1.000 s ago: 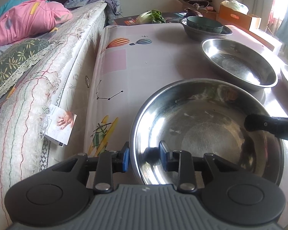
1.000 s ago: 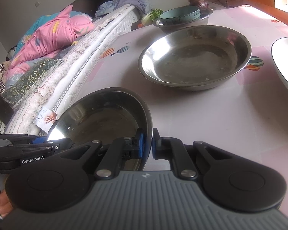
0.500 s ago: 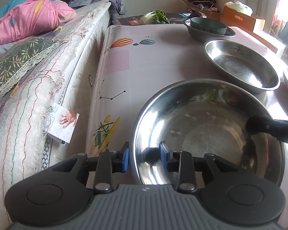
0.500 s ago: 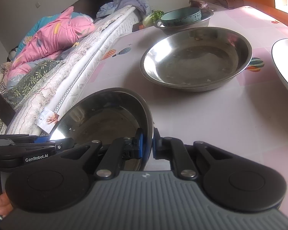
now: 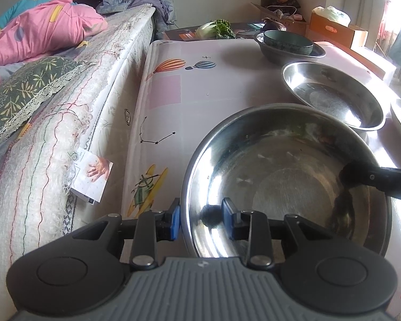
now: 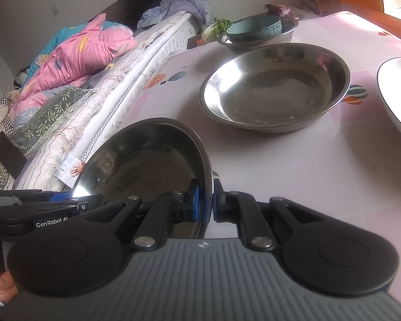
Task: Organize plates and bowls
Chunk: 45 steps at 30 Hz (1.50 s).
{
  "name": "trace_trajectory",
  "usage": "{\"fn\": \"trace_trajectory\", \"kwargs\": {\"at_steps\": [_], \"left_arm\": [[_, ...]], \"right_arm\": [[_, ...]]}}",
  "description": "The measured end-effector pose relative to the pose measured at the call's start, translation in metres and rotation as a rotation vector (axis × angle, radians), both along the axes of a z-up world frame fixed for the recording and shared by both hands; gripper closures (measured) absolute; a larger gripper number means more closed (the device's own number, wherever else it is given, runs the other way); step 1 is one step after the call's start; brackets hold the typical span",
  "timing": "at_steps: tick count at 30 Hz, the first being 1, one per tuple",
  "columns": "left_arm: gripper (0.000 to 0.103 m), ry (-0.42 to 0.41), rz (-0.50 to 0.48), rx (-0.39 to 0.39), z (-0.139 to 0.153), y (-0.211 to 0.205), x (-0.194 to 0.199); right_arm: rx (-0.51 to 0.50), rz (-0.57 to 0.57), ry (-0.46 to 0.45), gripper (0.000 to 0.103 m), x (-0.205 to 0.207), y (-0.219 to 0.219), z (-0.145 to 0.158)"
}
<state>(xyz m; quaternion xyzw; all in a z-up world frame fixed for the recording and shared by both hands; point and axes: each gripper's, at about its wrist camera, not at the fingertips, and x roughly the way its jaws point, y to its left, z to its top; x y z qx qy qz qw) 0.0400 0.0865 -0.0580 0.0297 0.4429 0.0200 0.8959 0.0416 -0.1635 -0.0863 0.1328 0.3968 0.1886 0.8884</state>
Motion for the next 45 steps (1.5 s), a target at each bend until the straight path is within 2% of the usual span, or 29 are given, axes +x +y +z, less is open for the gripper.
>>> {"fn": "trace_trajectory", "kwargs": {"at_steps": [30, 45], "left_arm": [[0.071, -0.025, -0.020, -0.005, 0.013, -0.012, 0.000], [0.071, -0.052, -0.077, -0.010, 0.025, -0.039, 0.013]], "right_arm": [[0.027, -0.020, -0.033, 0.092, -0.008, -0.012, 0.014], [0.042, -0.081, -0.063, 0.093, -0.008, -0.041, 0.025]]}}
